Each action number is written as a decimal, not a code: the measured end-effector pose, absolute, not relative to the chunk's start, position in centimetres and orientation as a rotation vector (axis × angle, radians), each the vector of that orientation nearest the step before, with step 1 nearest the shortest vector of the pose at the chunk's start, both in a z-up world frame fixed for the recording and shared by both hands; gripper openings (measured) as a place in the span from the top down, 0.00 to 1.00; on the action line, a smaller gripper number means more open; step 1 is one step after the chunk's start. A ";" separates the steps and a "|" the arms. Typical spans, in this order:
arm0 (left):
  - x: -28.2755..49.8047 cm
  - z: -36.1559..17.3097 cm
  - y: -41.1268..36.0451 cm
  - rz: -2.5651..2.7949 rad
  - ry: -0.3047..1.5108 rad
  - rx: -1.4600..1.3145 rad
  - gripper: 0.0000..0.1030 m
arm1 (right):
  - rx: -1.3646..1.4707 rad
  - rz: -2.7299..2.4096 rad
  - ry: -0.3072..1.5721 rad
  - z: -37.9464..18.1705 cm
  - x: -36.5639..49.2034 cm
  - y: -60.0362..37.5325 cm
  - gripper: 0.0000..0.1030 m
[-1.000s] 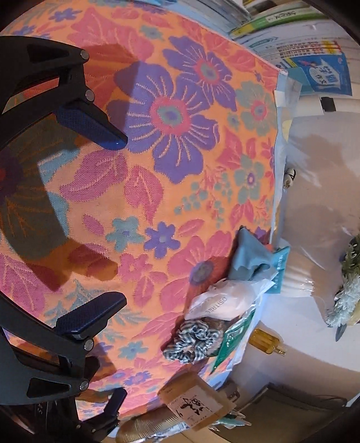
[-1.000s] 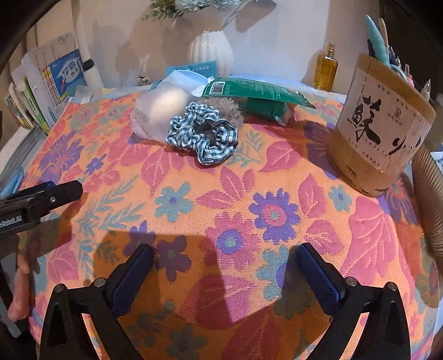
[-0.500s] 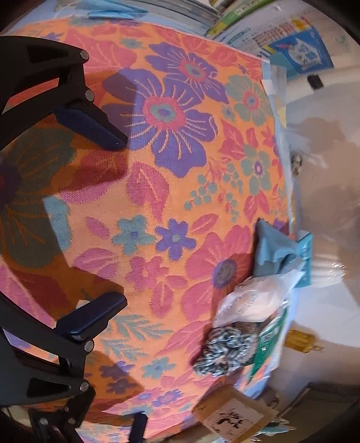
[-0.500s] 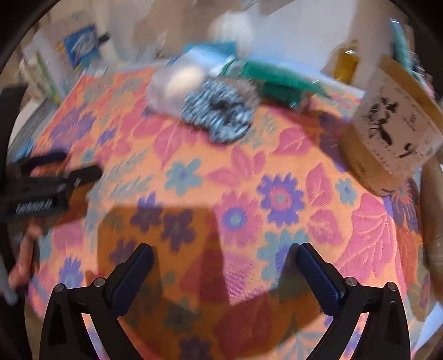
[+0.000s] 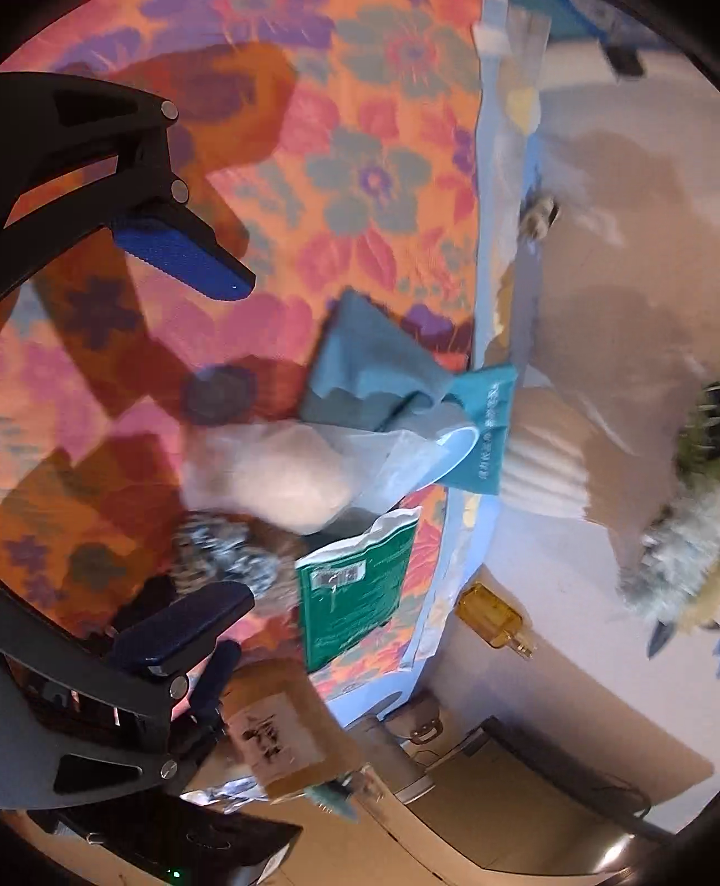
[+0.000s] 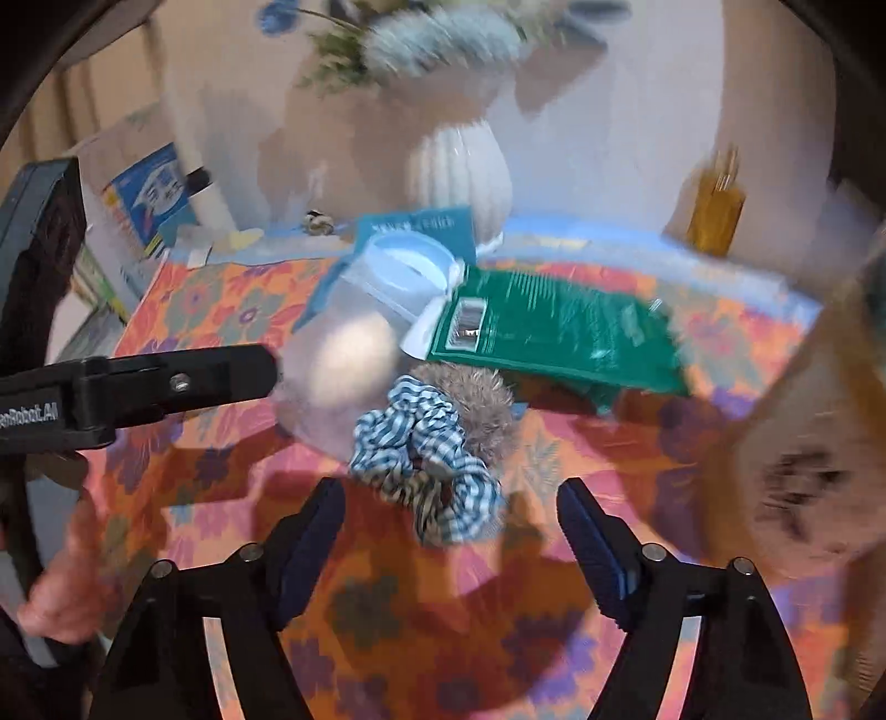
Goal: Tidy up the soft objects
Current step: 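Grasp the clear plastic bag with left gripper while right gripper grasps the plaid scrunchie, then carry the bag and scrunchie over the glass bowl and open both grippers, then move both grippers back over the floral table, then grasp the white ring on the teal pouch with left gripper while right gripper grasps the green packet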
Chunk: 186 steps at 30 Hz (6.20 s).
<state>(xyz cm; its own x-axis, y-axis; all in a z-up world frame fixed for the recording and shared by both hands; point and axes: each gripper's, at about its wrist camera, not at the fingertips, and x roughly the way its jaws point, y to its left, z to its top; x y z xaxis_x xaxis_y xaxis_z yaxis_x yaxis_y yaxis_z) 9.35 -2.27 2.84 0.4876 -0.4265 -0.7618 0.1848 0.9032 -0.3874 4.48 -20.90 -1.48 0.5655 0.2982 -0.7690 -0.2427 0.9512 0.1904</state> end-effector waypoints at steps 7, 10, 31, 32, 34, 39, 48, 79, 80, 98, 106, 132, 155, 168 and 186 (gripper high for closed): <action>10.5 0.8 -3.3 -0.379 0.972 -0.293 0.36 | 0.143 0.374 0.924 -2.7 6.1 -21.1 0.24; 10.4 0.9 -3.4 -0.444 0.972 -0.341 0.65 | 0.105 0.371 0.915 -2.7 5.9 -20.2 0.45; -2.2 2.9 -0.4 -0.344 0.820 -0.198 0.70 | 0.145 0.448 0.831 -0.9 -6.6 -21.1 0.78; -2.5 2.7 -0.6 -0.325 0.805 -0.176 0.70 | 0.136 0.442 0.841 -1.0 -7.0 -21.0 0.78; -2.4 1.9 -0.7 -0.326 0.825 -0.167 0.70 | 0.125 0.425 0.866 -1.4 -7.5 -20.9 0.78; -2.9 2.2 -0.5 -0.364 0.785 -0.167 0.70 | 0.057 0.407 0.961 -3.1 -7.6 -20.1 0.56; -3.5 2.4 -0.9 -0.415 0.767 -0.154 0.70 | 0.047 0.334 0.924 -3.5 -6.8 -18.8 0.17; -8.9 12.7 -14.2 -0.775 0.569 0.011 0.70 | 0.309 0.006 0.583 7.4 -12.4 -35.5 0.59; -8.5 13.2 -15.6 -0.811 0.568 0.010 0.70 | 0.324 -0.024 0.570 7.7 -12.8 -37.0 0.59; -2.2 14.5 -37.0 -0.989 0.587 0.193 0.67 | 0.528 -0.394 0.565 7.7 -12.8 -56.0 0.40; -1.6 11.4 -39.7 -1.018 0.688 0.299 0.34 | 0.615 -0.407 0.583 5.4 -12.7 -57.4 0.15; -6.2 14.1 -12.1 -0.646 0.604 0.069 0.12 | 0.396 0.031 0.490 7.9 -14.1 -40.7 0.05; -0.8 0.4 -2.1 -0.219 0.913 0.081 0.05 | 0.191 0.195 0.890 -2.7 -4.4 -26.4 0.00; -0.3 -0.1 -1.9 -0.277 0.985 0.017 0.03 | 0.104 0.190 0.940 -3.2 -3.7 -25.0 0.00; 15.1 5.5 -4.8 -0.116 0.900 -0.065 0.16 | -0.111 0.126 0.925 2.2 8.6 -19.4 0.00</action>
